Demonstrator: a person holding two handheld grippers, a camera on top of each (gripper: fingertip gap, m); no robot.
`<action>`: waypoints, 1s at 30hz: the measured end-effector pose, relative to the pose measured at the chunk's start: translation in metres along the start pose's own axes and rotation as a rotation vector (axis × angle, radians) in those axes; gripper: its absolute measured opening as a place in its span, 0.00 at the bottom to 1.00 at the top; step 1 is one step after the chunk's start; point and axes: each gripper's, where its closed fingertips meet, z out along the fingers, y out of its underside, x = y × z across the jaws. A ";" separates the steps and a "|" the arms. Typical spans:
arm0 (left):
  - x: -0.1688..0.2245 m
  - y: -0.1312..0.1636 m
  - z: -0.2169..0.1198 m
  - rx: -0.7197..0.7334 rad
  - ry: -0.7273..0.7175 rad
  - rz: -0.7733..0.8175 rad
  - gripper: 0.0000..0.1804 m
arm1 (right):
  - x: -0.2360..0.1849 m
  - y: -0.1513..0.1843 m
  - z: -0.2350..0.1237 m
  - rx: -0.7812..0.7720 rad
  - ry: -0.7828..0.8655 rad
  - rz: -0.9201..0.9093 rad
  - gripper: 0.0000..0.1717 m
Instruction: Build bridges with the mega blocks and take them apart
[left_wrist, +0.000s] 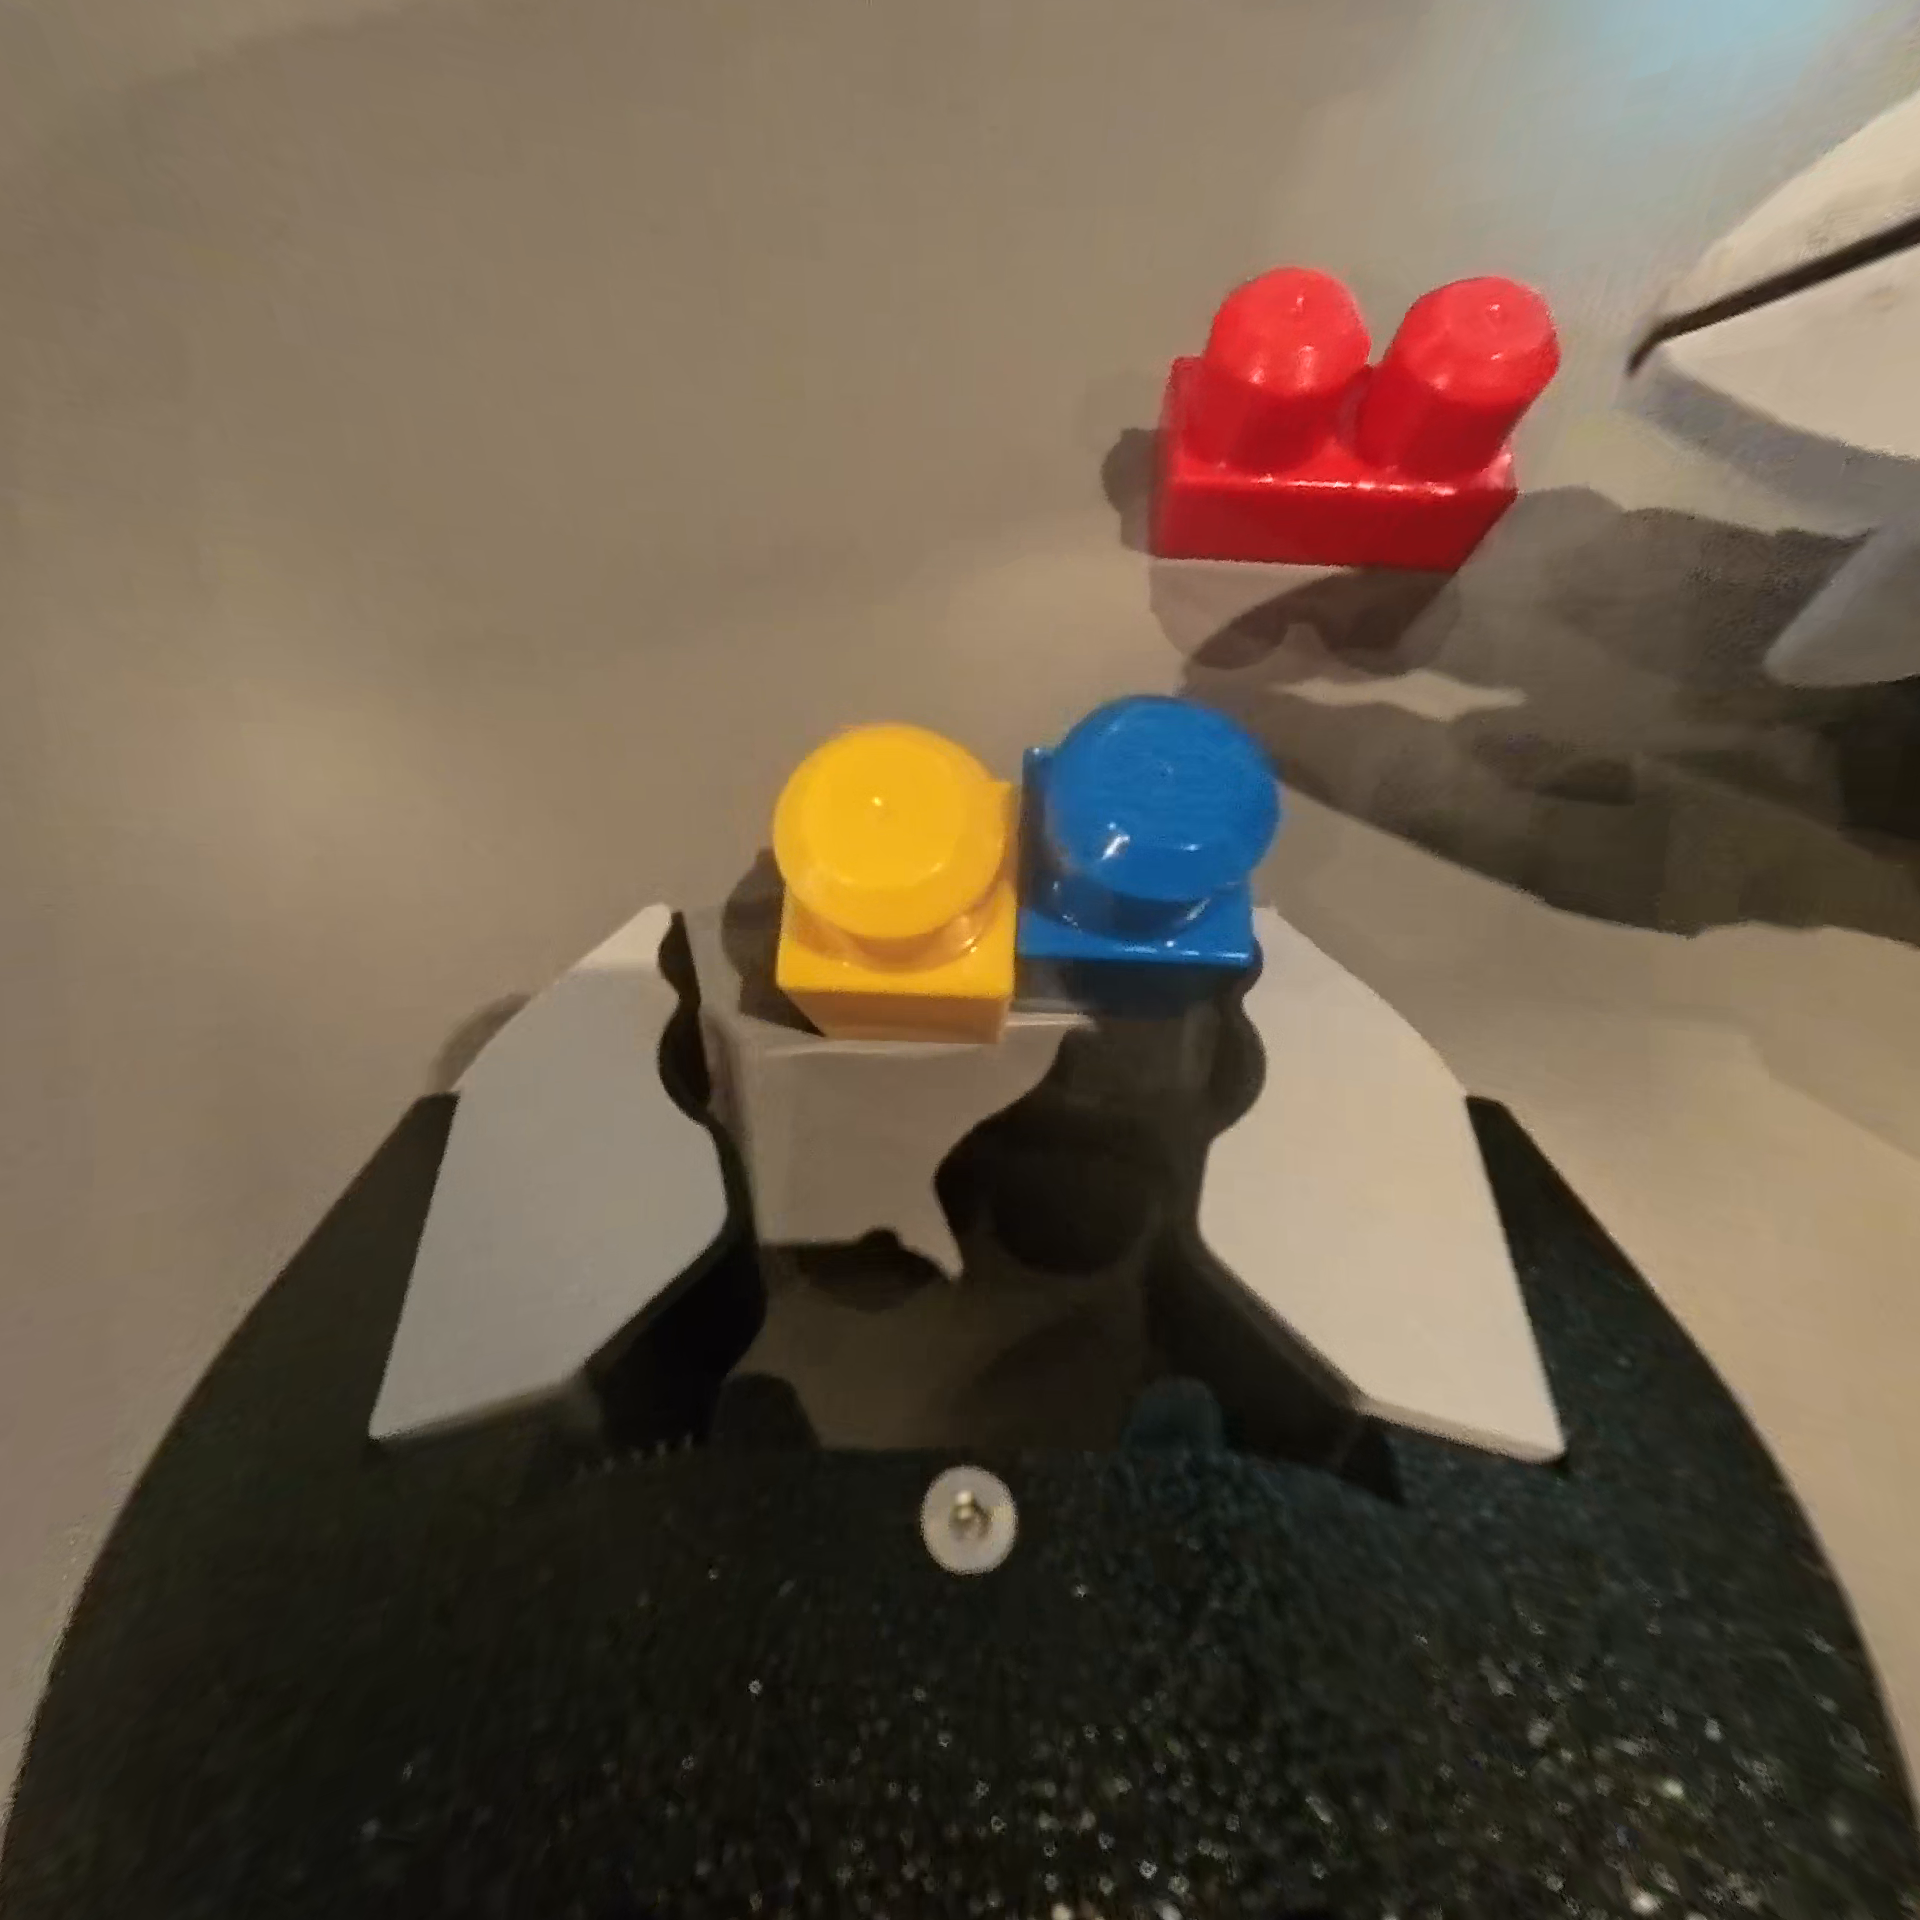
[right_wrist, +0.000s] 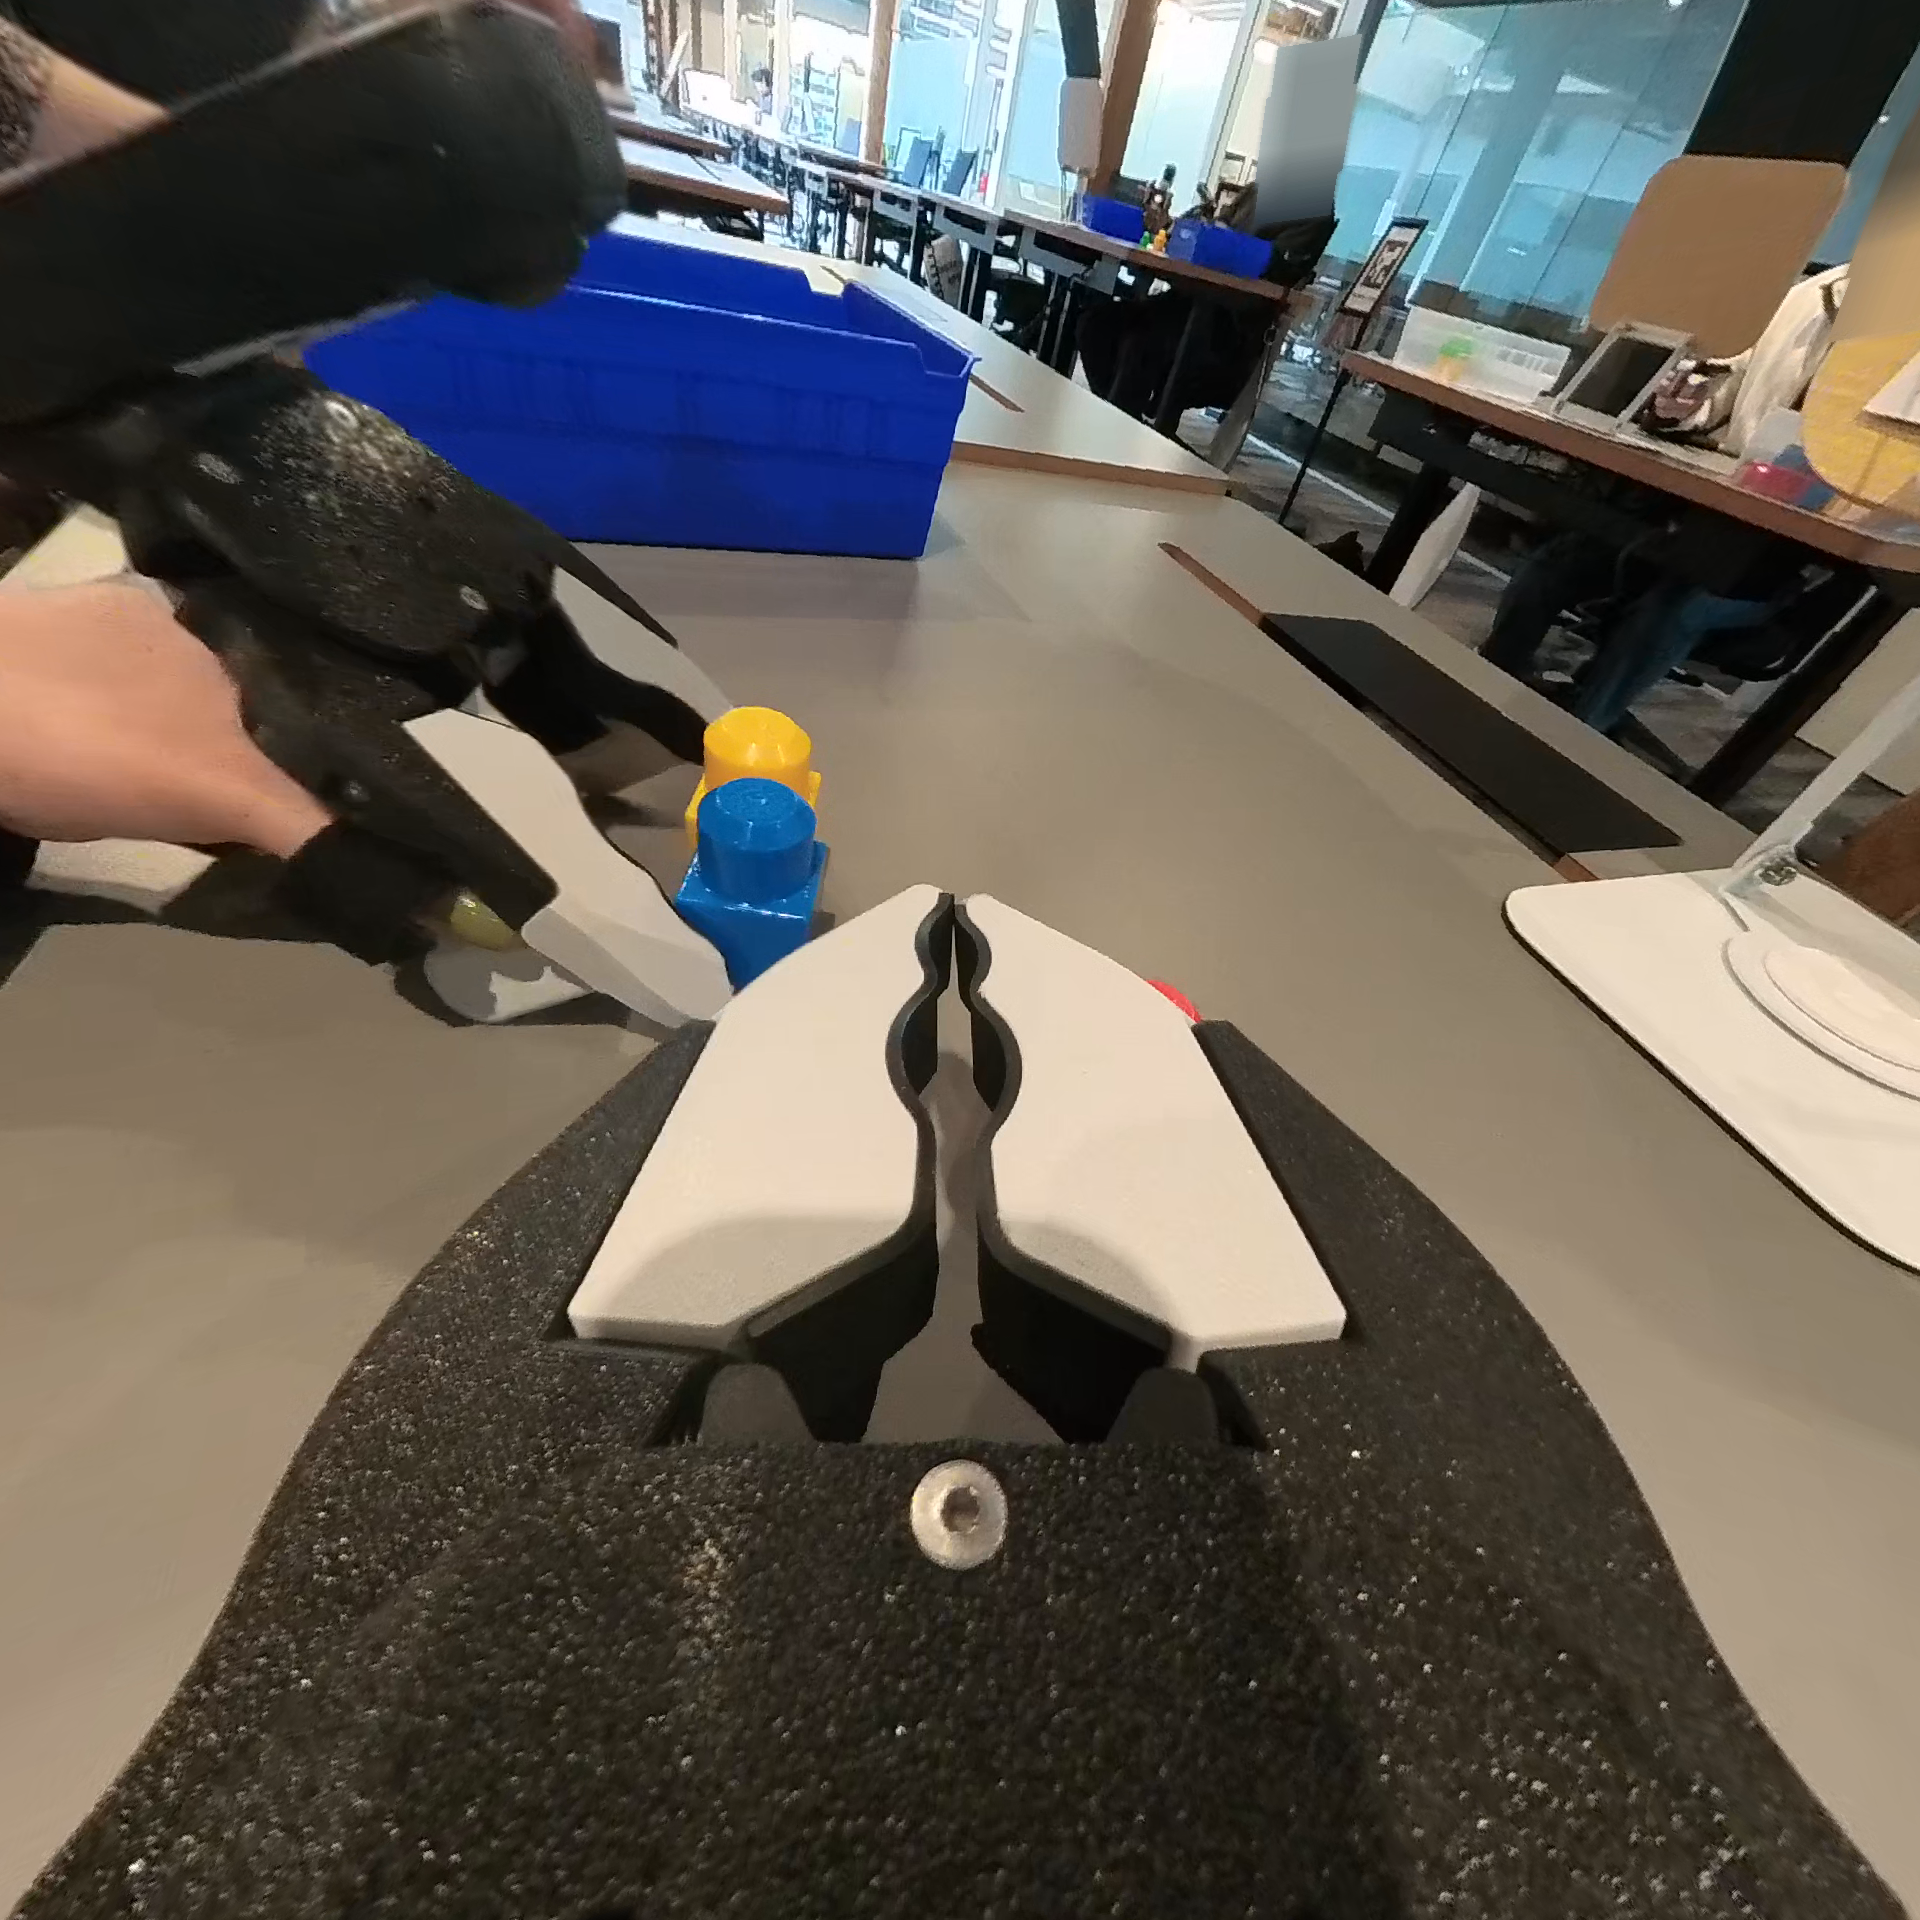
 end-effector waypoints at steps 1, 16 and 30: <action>0.000 0.000 0.001 -0.002 0.004 0.002 0.54 | 0.000 0.000 0.000 0.000 0.001 0.001 0.00; 0.005 0.008 -0.018 0.028 -0.012 0.089 0.50 | -0.001 0.002 0.003 -0.035 0.012 -0.019 0.00; 0.030 -0.002 -0.037 0.124 0.193 0.019 0.45 | -0.012 0.006 0.011 -0.074 0.008 -0.089 0.00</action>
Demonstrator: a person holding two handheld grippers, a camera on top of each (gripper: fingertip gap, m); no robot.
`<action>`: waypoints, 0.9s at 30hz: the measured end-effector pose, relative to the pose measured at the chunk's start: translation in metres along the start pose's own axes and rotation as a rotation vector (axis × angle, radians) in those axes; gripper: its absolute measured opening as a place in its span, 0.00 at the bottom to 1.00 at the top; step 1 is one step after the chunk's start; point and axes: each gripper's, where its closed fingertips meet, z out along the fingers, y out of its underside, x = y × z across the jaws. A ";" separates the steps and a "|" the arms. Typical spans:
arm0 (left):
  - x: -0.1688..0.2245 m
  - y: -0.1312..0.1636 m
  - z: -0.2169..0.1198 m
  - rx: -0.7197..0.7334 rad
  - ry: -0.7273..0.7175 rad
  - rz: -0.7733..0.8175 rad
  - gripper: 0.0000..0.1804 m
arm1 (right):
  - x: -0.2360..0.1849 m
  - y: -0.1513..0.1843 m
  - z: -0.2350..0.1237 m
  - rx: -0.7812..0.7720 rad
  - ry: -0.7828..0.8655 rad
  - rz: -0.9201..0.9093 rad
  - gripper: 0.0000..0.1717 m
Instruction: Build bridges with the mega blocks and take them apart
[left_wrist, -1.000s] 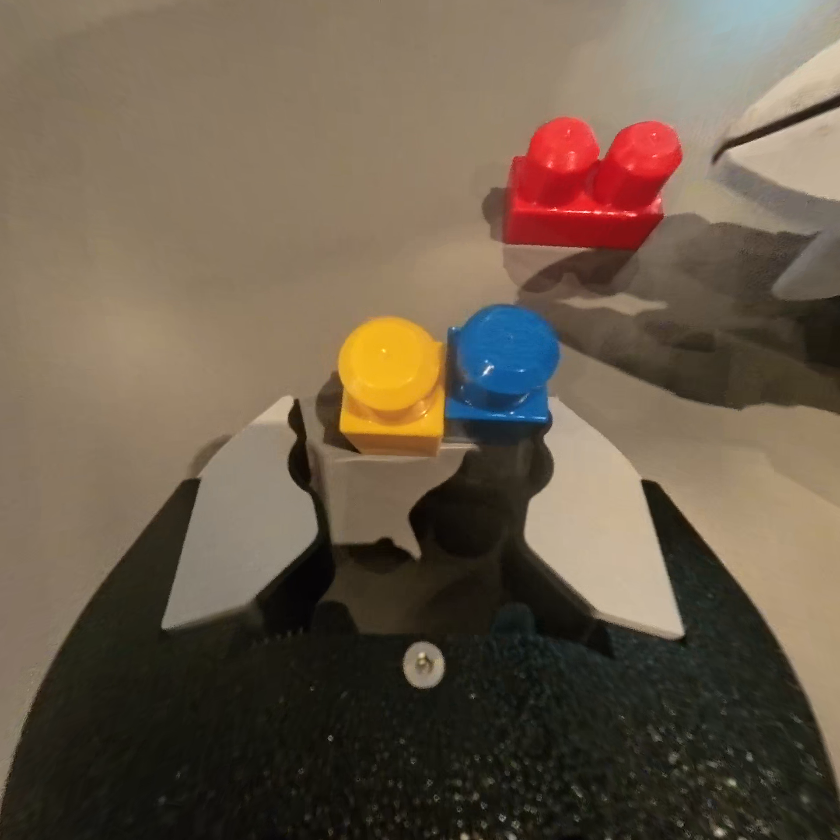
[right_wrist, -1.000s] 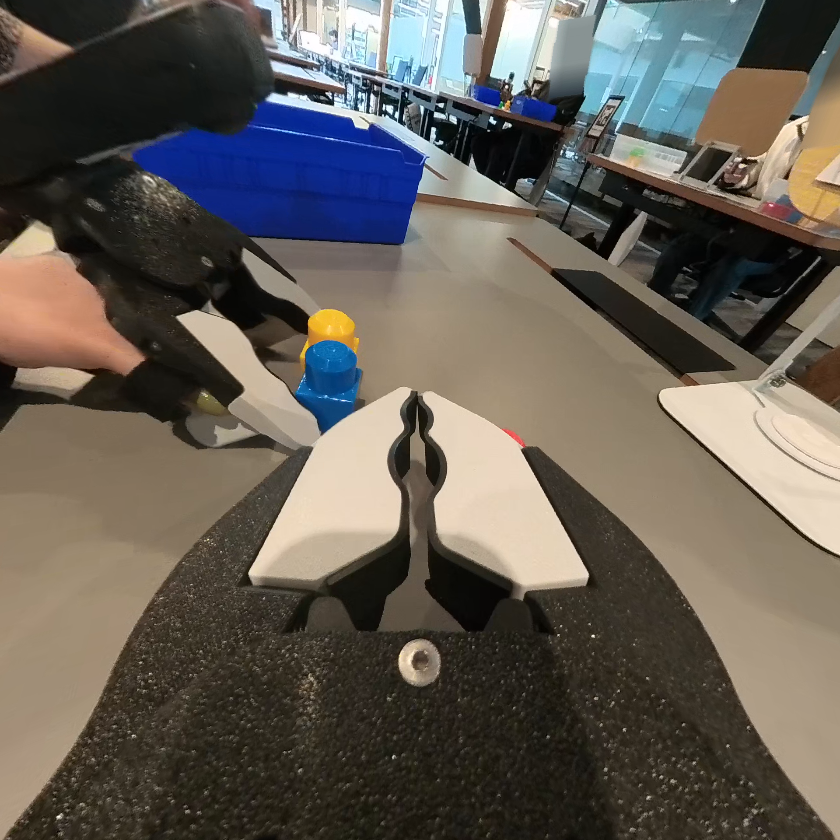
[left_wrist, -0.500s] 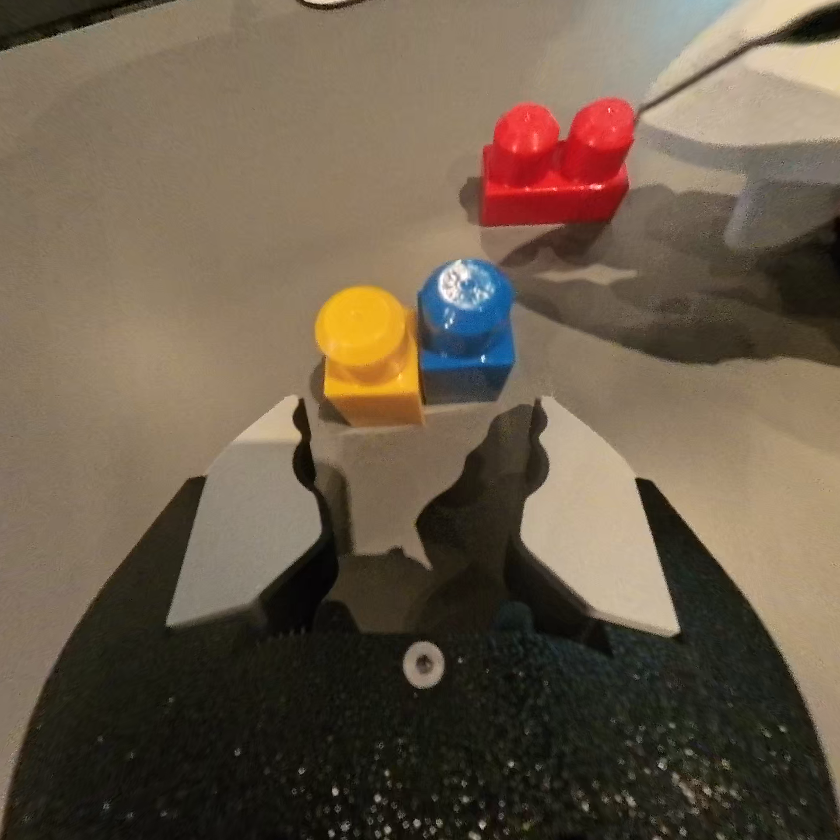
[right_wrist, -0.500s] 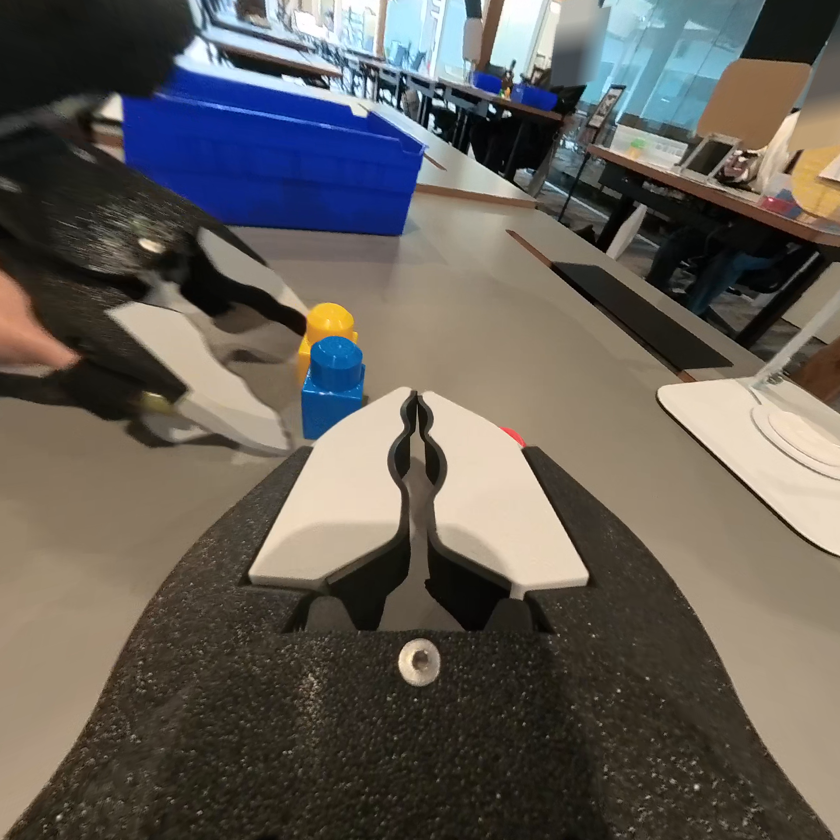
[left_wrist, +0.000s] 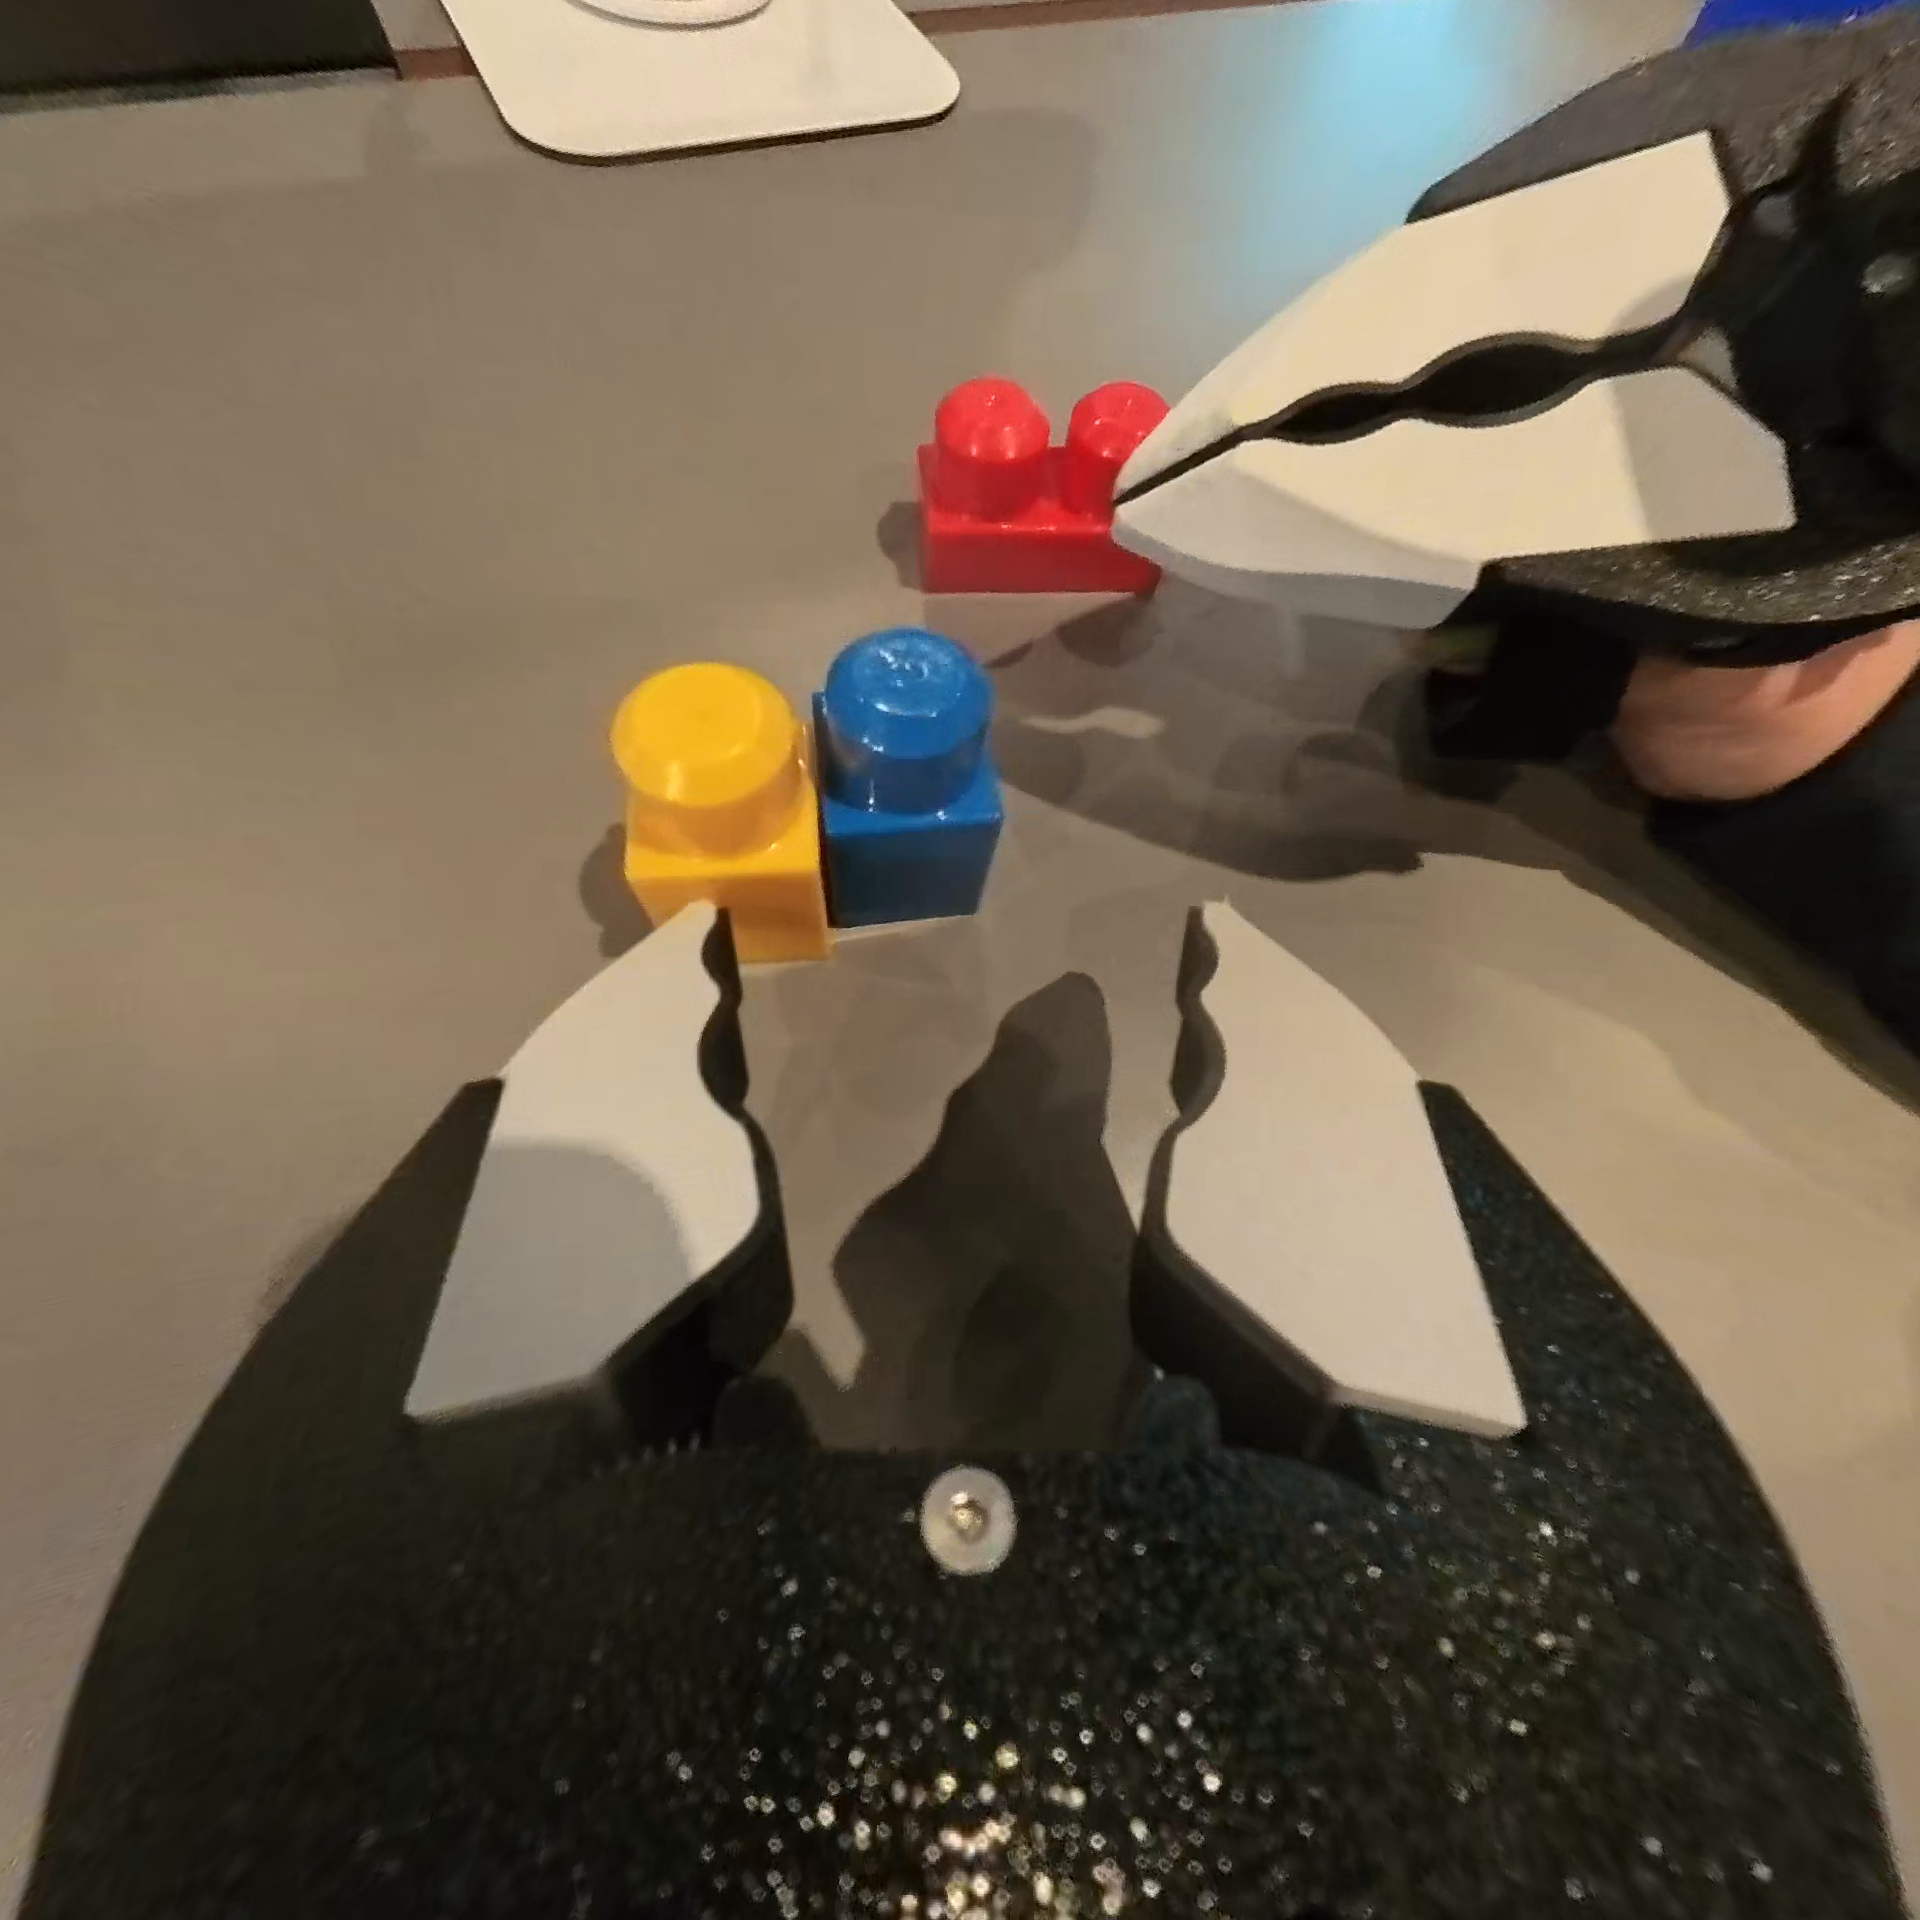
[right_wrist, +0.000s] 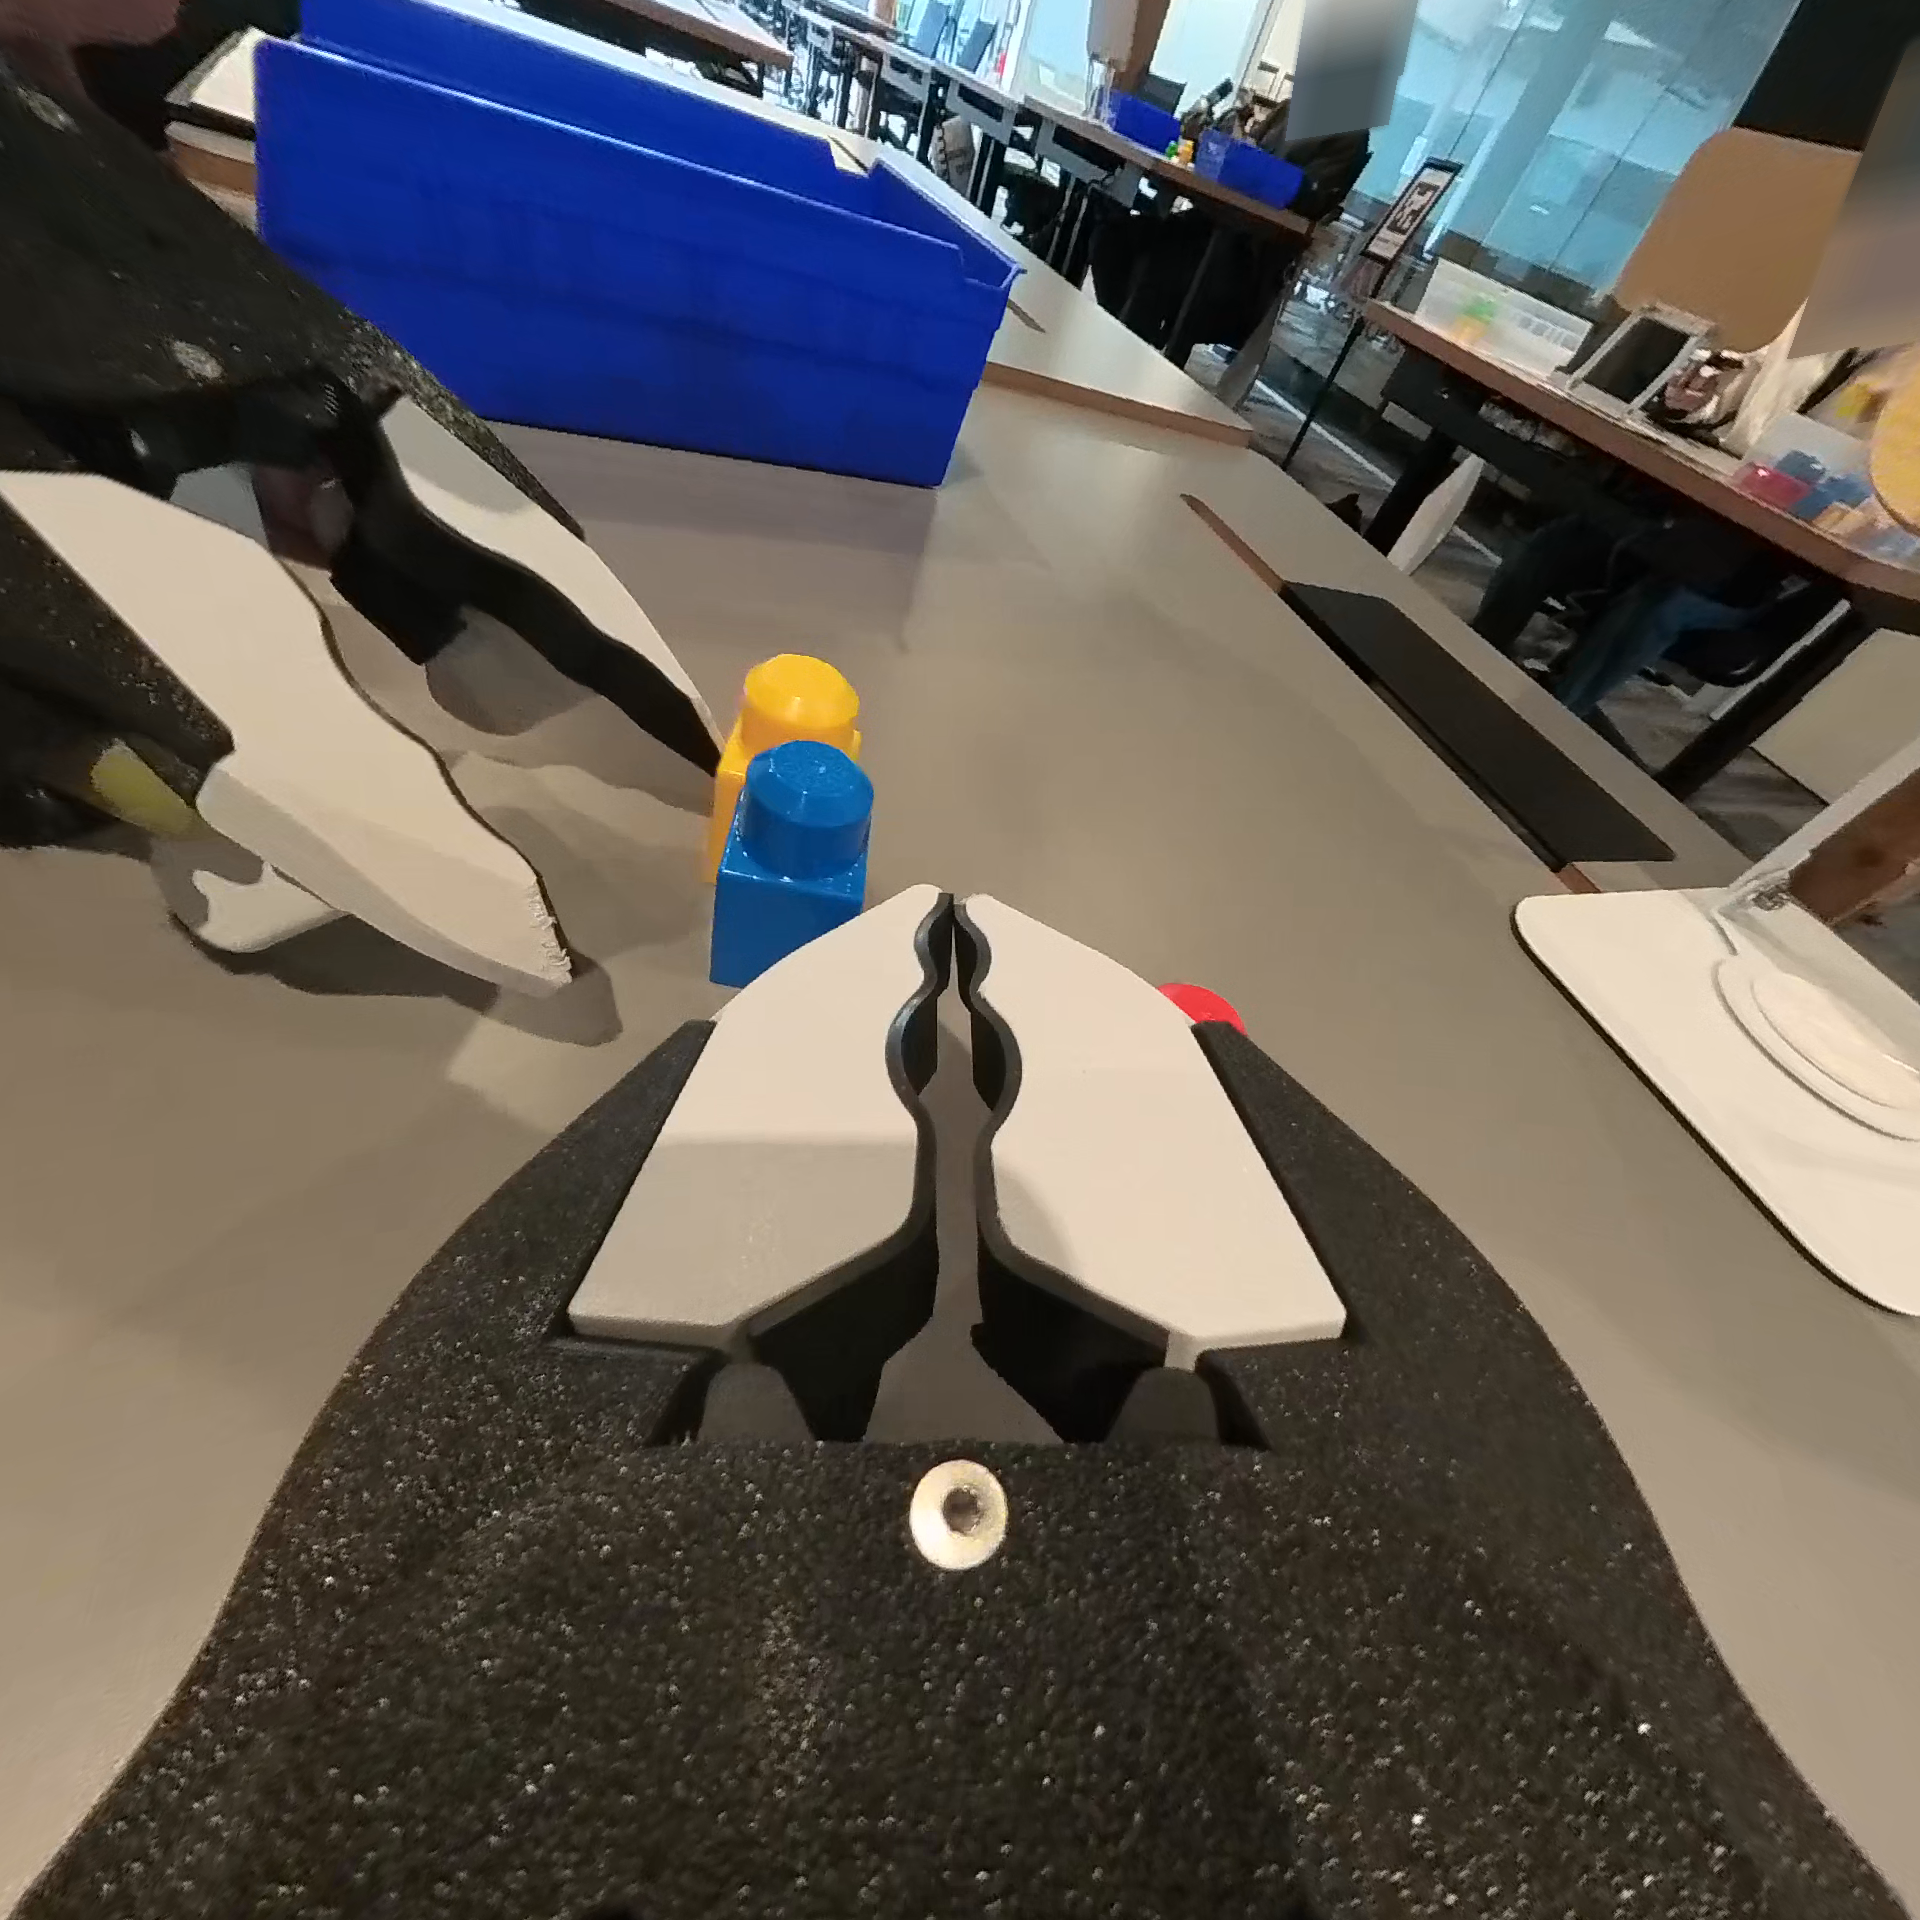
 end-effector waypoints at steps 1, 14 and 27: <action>0.001 -0.001 0.000 0.002 0.003 -0.001 0.44 | 0.000 0.000 0.000 0.002 0.000 0.001 0.00; 0.006 -0.009 -0.001 0.028 0.002 0.030 0.44 | 0.001 -0.001 -0.001 0.011 0.000 0.002 0.00; -0.018 -0.013 -0.011 0.125 -0.106 0.065 0.45 | 0.000 -0.001 -0.001 0.015 -0.002 -0.007 0.00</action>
